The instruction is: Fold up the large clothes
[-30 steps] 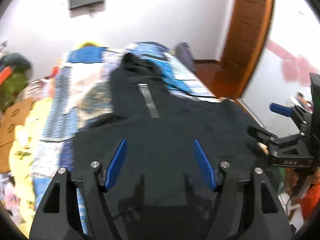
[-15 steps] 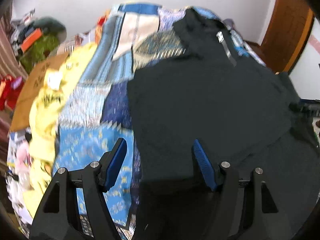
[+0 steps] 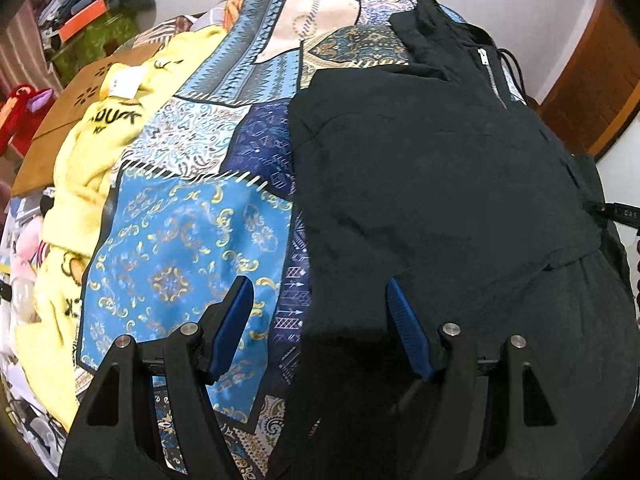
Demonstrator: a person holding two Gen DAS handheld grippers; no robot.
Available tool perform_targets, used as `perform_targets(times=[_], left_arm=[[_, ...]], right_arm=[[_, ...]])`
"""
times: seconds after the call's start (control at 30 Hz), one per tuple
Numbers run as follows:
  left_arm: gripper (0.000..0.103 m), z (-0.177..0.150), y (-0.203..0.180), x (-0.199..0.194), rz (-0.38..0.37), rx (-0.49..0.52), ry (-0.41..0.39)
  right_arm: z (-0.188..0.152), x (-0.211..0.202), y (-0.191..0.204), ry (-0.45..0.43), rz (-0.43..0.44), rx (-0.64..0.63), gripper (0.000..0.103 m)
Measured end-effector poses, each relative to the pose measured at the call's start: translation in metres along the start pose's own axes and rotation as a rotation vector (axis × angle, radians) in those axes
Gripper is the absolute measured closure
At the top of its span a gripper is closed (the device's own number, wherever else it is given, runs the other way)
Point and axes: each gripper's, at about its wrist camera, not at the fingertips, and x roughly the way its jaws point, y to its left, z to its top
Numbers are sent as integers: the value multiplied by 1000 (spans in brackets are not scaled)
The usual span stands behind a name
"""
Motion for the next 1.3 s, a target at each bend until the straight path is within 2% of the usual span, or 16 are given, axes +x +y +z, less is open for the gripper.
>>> perform_targets(times=[0.2, 0.3, 0.47, 0.67, 0.73, 0.87, 1.03, 1.3], left_arm=[[35, 8, 2, -12, 8, -13, -34], [35, 20, -3, -12, -2, -19, -39], [35, 29, -27, -4, 25, 52, -53], [34, 23, -45, 10, 27, 104, -23], [34, 21, -47, 13, 37, 112, -24], [34, 22, -46, 13, 40, 108, -22], [34, 25, -49, 8, 40, 111, -26], [34, 40, -73, -21, 12, 143, -118]], right_arm=[[16, -50, 10, -151, -48, -112, 89], [18, -60, 9, -178, -93, -152, 89], [10, -38, -1, -130, -127, -143, 89], [-4, -2, -21, -3, -76, -45, 89], [-8, 6, -24, 18, -81, -16, 82], [-10, 2, -27, 15, -138, 15, 55], [-9, -16, -33, 15, -128, 16, 54], [-20, -71, -56, -118, -131, 55, 52]])
